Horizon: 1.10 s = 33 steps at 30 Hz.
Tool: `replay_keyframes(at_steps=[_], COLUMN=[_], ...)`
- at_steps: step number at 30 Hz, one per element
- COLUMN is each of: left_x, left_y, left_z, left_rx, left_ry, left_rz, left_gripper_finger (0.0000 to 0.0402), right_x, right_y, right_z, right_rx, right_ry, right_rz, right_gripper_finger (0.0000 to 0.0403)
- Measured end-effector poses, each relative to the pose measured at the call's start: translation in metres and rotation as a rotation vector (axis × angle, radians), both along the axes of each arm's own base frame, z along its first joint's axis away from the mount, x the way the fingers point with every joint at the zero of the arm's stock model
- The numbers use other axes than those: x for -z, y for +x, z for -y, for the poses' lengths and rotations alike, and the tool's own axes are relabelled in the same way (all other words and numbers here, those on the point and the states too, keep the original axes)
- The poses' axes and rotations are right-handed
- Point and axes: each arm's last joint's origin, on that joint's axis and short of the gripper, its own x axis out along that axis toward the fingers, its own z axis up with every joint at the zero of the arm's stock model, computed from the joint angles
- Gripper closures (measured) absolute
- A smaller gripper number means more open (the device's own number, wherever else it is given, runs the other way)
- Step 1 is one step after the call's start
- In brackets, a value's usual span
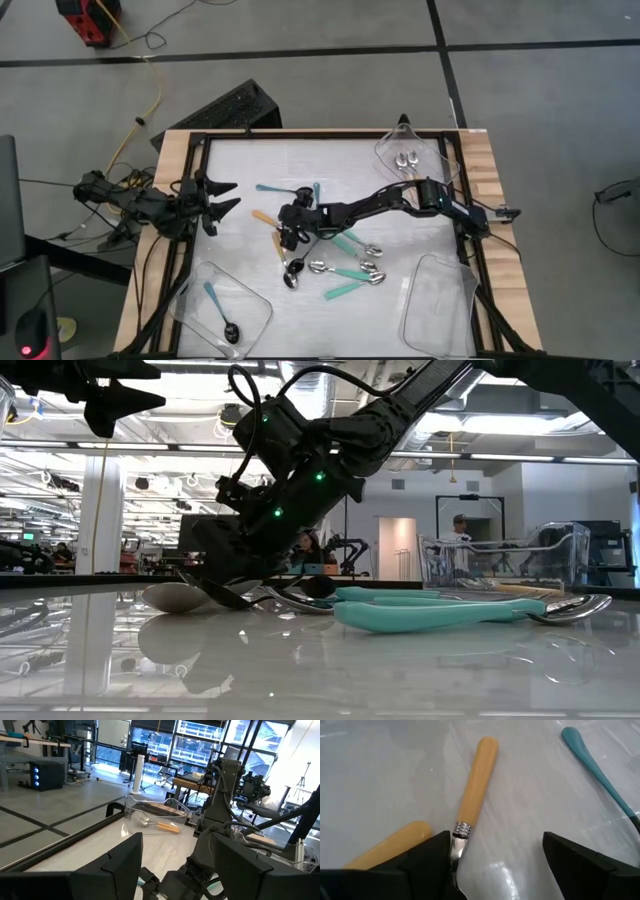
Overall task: Sort silverware by color (type)
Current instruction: Put the yellow spoon into the top transparent bin
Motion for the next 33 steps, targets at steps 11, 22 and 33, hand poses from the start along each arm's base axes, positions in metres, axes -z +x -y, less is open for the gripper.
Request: replay_keyframes(at_steps=[11, 22, 33], left_x=[0.0000, 0.0000, -0.0001], left_y=[0.0000, 0.0000, 0.0000], left_z=[0.0000, 0.0000, 0.0000], left_rx=[0.000, 0.001, 0.000], left_ry=[-0.001, -0.008, -0.011], left_rz=[0.000, 0.003, 0.005], left_gripper_finger=[0.0185, 0.0185, 0.0185], right_x=[0.0014, 0.0036, 0.0035], right_y=[-0.0012, -0.0039, -0.0039], right_z=[-0.0002, 0.0024, 0.0016], right_rx=[0.026, 0.061, 0.065], right_ry=[0.031, 0.056, 0.054], right_rz=[-0.007, -0.035, -0.034], right_gripper_finger=[0.0146, 0.0291, 0.0358])
